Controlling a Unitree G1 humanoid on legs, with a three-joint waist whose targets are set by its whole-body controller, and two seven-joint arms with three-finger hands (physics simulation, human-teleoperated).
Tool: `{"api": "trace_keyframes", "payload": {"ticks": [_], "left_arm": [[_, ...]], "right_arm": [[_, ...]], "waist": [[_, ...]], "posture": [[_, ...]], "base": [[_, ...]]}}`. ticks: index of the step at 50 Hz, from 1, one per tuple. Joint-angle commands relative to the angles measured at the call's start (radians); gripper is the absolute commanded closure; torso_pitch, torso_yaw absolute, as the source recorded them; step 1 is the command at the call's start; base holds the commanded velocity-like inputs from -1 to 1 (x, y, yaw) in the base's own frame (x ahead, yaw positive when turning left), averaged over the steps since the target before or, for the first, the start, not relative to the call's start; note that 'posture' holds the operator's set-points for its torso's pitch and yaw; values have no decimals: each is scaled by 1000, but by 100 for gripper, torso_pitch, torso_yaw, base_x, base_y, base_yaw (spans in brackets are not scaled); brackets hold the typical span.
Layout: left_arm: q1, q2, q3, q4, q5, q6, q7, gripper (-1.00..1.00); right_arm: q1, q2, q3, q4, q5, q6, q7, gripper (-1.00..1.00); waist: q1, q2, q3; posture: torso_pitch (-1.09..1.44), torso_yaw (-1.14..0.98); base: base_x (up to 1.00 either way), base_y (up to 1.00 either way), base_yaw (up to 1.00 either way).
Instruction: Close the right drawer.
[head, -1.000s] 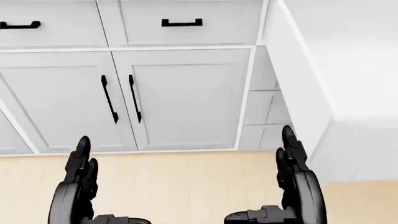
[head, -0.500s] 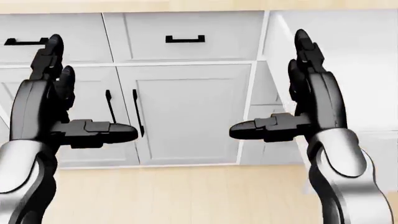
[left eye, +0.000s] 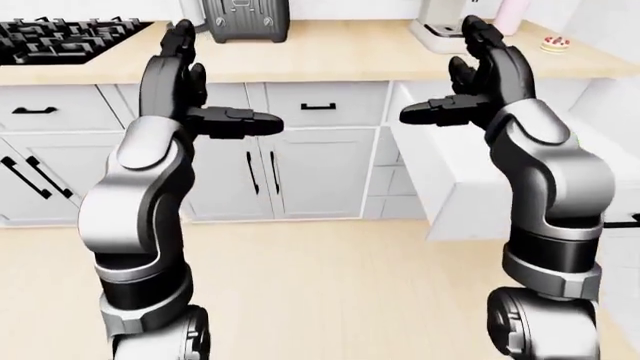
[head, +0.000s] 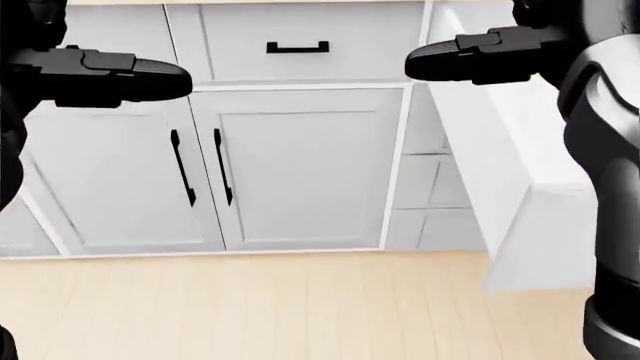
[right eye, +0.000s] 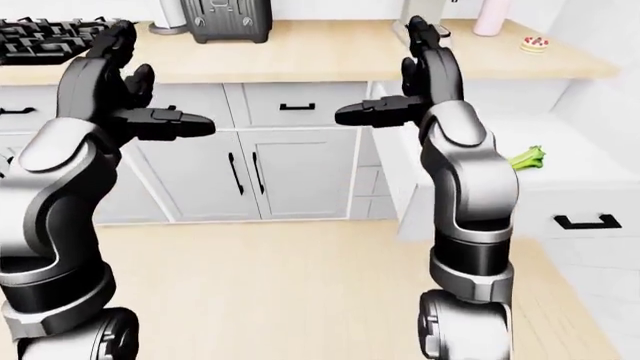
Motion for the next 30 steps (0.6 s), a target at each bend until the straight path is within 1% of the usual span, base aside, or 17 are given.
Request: {"api": "trace_keyframes", "payload": {"ticks": [1,4,7,8,12,14,15,16,20,21,22,23,24,25,26,30], "left_arm": [[-35,10,0,-28,-1,-24,4,-100],[-40,15,-6,-48,6,-12,6,-100],[-41,16,-17,-74,17,1,3,-100],[-43,15,-19,-79,21,6,1,-100],[-49,14,-19,-83,36,11,-10,-100],[-48,13,-20,-80,44,7,-14,-100],[-50,14,-17,-78,47,7,-17,-100],[-54,16,-13,-80,47,12,-19,-100],[-64,22,-5,-87,48,26,-21,-100],[-62,21,-5,-89,48,26,-21,-100],[-61,22,-4,-91,48,27,-21,-100],[-60,22,-4,-92,48,27,-21,-100],[-58,22,-3,-96,48,30,-20,-100],[-58,22,-2,-97,47,31,-20,-100],[-58,23,-1,-99,47,33,-20,-100],[-61,24,0,-103,45,39,-18,-100]], "right_arm": [[-46,-4,-24,-28,19,-15,-11,-100],[-46,-1,-42,-31,81,-6,-17,-100],[-26,-3,-40,-46,119,-29,-30,-100],[-26,-13,-32,-45,120,-21,-34,-100],[-11,-32,-15,-72,111,1,-26,-100],[-7,-51,7,-58,54,-9,-31,-100],[-16,-50,1,-49,39,-22,-28,-100],[-18,-56,6,-60,33,-14,-6,-100],[-56,-52,0,-50,5,23,11,-100],[-54,-50,-1,-52,0,19,14,-100],[-31,-40,-1,-61,-6,5,15,-100],[-43,-42,-2,-59,-8,13,18,-100],[-24,-35,-1,-69,-13,5,20,-100],[-32,-35,-5,-67,-13,10,23,-100],[-31,-34,-5,-68,-14,10,26,-100],[-29,-32,-8,-63,-14,4,34,-100]], "waist": [[0,0,-26],[1,-1,-25],[1,-2,-23],[1,-3,-23],[2,-4,-24],[3,-5,-23],[3,-4,-23],[3,-4,-23],[2,-4,-25],[1,-3,-24],[1,-3,-23],[1,-3,-22],[2,-3,-21],[1,-3,-22],[-1,1,-47],[-5,11,-42]], "posture": [[0,0],[0,0],[0,0],[0,0],[0,0],[0,0],[0,0],[0,0],[0,0],[0,0],[0,0],[0,0],[0,0],[0,0],[0,0],[0,0]], "base": [[0,0,0],[0,0,0],[0,0,0],[0,0,0],[0,0,0],[0,0,0],[0,0,0],[0,0,0],[0,0,0],[0,0,0],[0,0,0],[0,0,0],[0,0,0],[0,0,0],[0,0,-6],[0,0,-25]]}}
